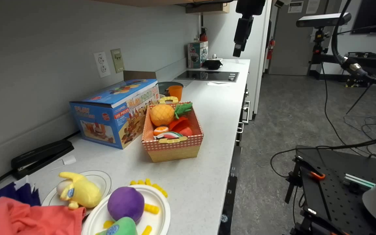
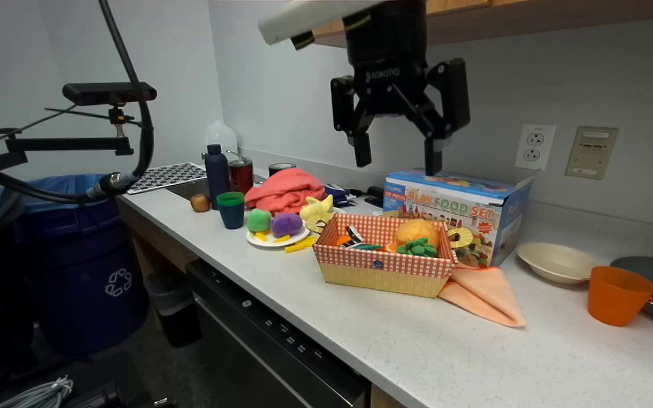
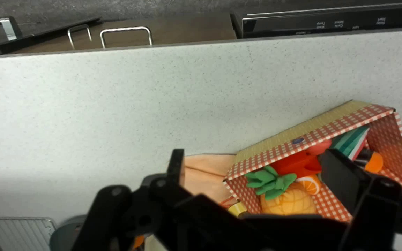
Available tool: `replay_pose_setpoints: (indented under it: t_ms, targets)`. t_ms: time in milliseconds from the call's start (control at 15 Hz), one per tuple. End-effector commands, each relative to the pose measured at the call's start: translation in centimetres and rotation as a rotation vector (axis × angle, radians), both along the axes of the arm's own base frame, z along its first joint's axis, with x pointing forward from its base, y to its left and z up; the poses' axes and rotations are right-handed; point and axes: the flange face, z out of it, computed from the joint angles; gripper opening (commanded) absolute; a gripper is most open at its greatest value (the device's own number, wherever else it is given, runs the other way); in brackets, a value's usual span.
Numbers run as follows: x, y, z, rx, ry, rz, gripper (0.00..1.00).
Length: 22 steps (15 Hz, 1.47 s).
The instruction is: Close the cupboard door
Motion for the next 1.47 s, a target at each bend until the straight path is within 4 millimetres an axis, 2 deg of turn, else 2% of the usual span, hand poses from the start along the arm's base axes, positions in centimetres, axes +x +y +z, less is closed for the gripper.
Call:
replay_pose_setpoints:
  t_ms: [0,200,267,467,733,1000,1200,1400]
  targets:
    - [-3.9,-1.0,3.5,-0.030,-0.076,-0.102,1.00]
    - [-6.1,-2.0,5.4,-0.038,-0.152,-0.189,1.00]
    - [-4.2,-2.1,4.7,-0.026,-0.111,-0.138,1.00]
    - [-5.7,-2.4,5.6,-0.024,-0.141,-0.173,1.00]
    - [-5.8,-2.3,5.3,-0.022,-0.138,-0.177,1.00]
    - [-6.4,-3.5,8.5,-0.063,-0.233,-0.228,1.00]
    - [-8.0,-5.6,11.9,-0.089,-0.342,-0.302,1.00]
    - [-10.5,-8.4,14.7,-0.121,-0.437,-0.385,1.00]
